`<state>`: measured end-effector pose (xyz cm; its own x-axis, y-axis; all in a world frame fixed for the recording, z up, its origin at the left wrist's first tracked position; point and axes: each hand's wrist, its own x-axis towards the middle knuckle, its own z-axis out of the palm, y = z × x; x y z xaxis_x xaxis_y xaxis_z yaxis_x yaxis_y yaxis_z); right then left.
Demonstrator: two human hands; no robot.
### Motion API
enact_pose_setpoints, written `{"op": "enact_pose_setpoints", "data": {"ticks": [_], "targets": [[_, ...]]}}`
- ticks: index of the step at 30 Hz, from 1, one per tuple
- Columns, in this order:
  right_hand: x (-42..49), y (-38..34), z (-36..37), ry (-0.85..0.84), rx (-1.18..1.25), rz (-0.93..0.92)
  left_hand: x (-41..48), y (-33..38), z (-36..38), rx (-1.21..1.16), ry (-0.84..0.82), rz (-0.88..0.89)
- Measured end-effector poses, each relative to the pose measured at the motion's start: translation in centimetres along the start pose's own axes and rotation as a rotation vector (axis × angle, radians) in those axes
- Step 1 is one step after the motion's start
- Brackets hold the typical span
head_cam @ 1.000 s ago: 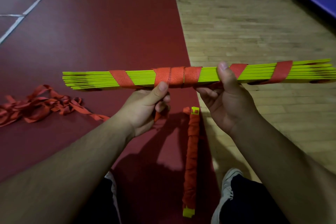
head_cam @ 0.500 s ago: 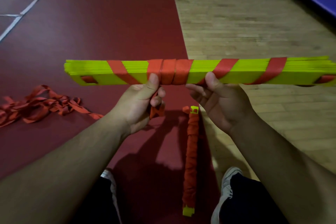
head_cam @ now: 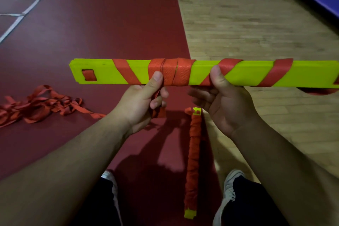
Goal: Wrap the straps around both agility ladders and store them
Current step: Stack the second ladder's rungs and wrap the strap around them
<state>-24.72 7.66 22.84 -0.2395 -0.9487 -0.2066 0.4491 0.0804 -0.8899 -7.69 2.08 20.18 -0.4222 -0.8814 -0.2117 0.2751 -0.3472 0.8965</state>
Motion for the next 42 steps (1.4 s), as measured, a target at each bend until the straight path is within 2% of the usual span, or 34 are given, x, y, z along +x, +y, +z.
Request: {"op": "enact_pose_setpoints", "data": {"ticks": [8, 13, 16, 22, 33, 38, 42], "targets": [[0.1, -0.1, -0.3, 0.010, 0.080, 0.024, 0.1, -0.1, 0.2, -0.029, 0.016, 0.015], [0.1, -0.1, -0.1, 0.082, 0.067, 0.028, 0.3, -0.7, -0.6, 0.095, -0.031, -0.038], [0.2, -0.2, -0.2, 0.161, 0.031, 0.022, 0.4, -1.0, -0.9, 0.222, -0.074, -0.006], [0.1, 0.0, -0.2, 0.226, 0.024, 0.053, 0.6, -1.3, -0.9, 0.280, -0.072, 0.035], [0.2, 0.2, 0.1, 0.244, 0.095, 0.139, 0.3, -0.3, -1.4, 0.243, -0.188, -0.059], [0.2, 0.1, -0.1, 0.185, 0.056, 0.191, 0.6, -0.7, -1.6, 0.275, -0.101, 0.048], [0.3, 0.3, 0.1, 0.109, 0.030, 0.179, 0.3, -0.5, -1.0, 0.083, -0.065, 0.008]]}}
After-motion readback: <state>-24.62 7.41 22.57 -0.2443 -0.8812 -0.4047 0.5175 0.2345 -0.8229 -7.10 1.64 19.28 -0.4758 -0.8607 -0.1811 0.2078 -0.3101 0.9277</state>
